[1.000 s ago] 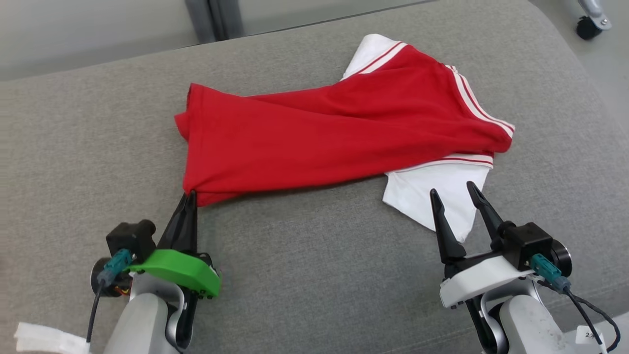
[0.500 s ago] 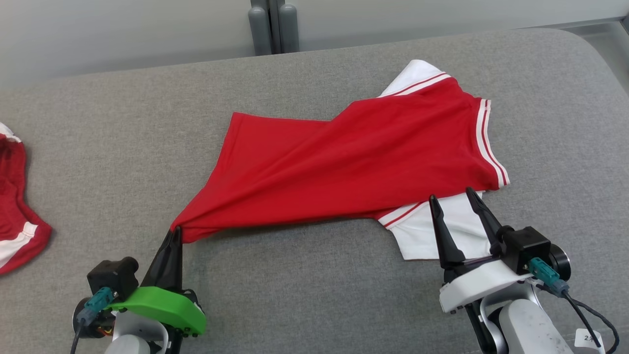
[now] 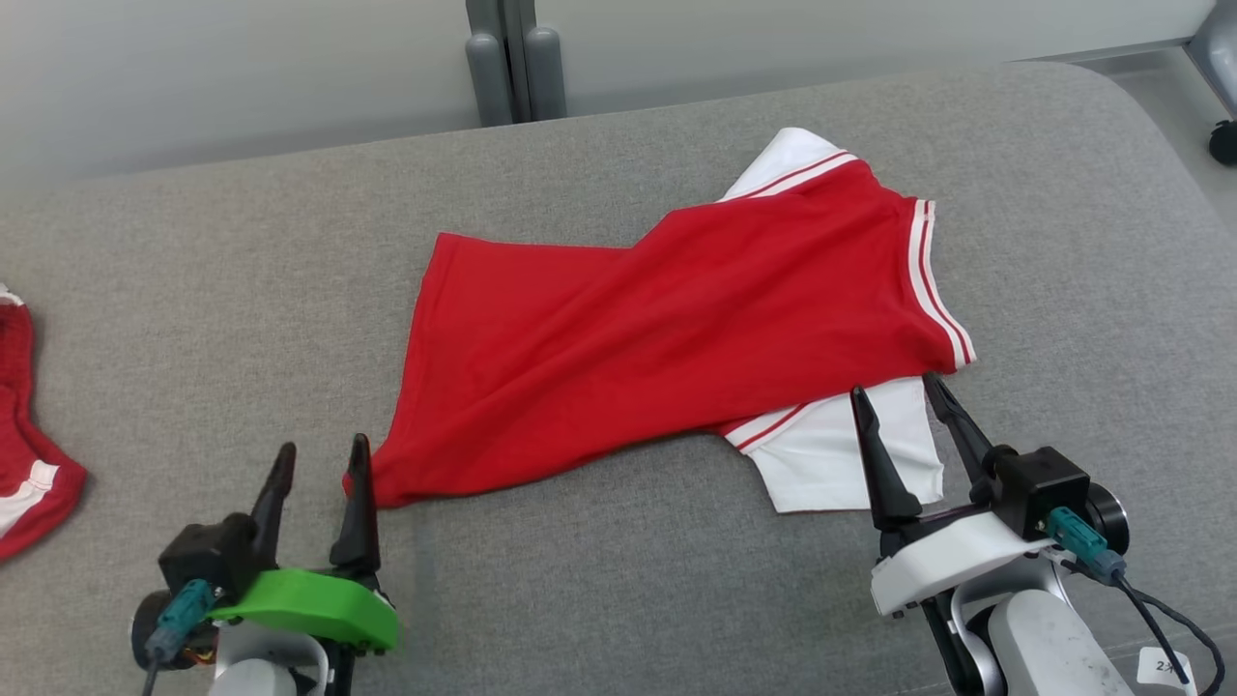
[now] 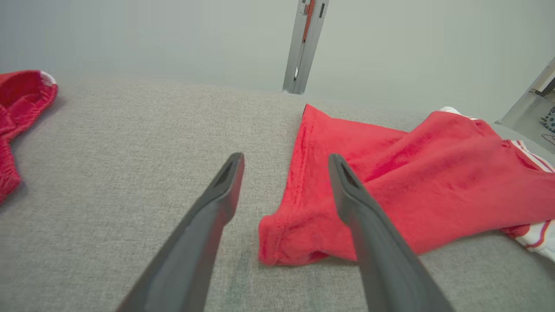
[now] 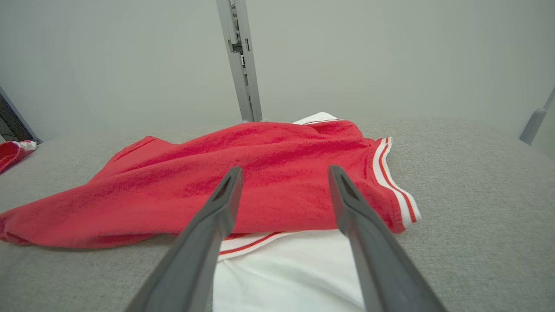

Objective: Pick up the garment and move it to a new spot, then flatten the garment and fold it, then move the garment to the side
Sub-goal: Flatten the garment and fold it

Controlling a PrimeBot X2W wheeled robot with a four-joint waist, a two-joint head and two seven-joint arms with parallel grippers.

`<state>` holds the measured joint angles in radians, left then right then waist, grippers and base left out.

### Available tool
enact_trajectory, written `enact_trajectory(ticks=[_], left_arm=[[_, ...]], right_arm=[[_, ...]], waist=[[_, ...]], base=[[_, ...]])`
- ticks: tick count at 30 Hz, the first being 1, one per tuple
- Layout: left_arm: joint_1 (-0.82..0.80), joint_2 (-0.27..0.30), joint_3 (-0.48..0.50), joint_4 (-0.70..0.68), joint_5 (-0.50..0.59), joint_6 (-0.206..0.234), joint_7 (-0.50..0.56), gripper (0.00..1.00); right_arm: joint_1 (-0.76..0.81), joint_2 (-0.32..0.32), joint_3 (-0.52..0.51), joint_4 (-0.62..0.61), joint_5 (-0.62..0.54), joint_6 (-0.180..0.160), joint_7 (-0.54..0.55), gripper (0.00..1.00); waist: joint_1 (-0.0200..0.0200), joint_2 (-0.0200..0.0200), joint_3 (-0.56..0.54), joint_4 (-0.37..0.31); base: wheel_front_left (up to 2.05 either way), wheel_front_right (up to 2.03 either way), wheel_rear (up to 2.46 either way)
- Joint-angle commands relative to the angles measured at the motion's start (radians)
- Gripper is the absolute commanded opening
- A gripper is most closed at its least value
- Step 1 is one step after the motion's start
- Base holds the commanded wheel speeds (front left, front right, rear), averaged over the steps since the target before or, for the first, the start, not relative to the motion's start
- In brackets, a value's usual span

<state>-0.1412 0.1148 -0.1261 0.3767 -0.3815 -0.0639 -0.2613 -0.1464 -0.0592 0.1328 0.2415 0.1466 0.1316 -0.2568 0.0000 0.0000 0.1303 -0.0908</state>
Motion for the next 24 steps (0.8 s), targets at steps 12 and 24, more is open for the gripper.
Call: enact_trajectory(ticks=[12, 24], left_arm=[[0.158, -0.054, 0.168, -0.257, 0.094, -0.05, -0.003, 1.0], [0.243, -0.064, 0.186, -0.288, 0.095, -0.065, -0.003, 1.0]], right_arm=[[0.049, -0.013, -0.052, -0.024, -0.005, -0.002, 0.021, 1.0], [0.097, -0.009, -0.105, -0.029, -0.012, -0.002, 0.033, 1.0]], waist=[[0.0, 0.0, -0.075, 0.019], [0.0, 0.0, -0.117, 0.043]], base=[[0.0, 0.0, 0.0], [0.0, 0.0, 0.0]])
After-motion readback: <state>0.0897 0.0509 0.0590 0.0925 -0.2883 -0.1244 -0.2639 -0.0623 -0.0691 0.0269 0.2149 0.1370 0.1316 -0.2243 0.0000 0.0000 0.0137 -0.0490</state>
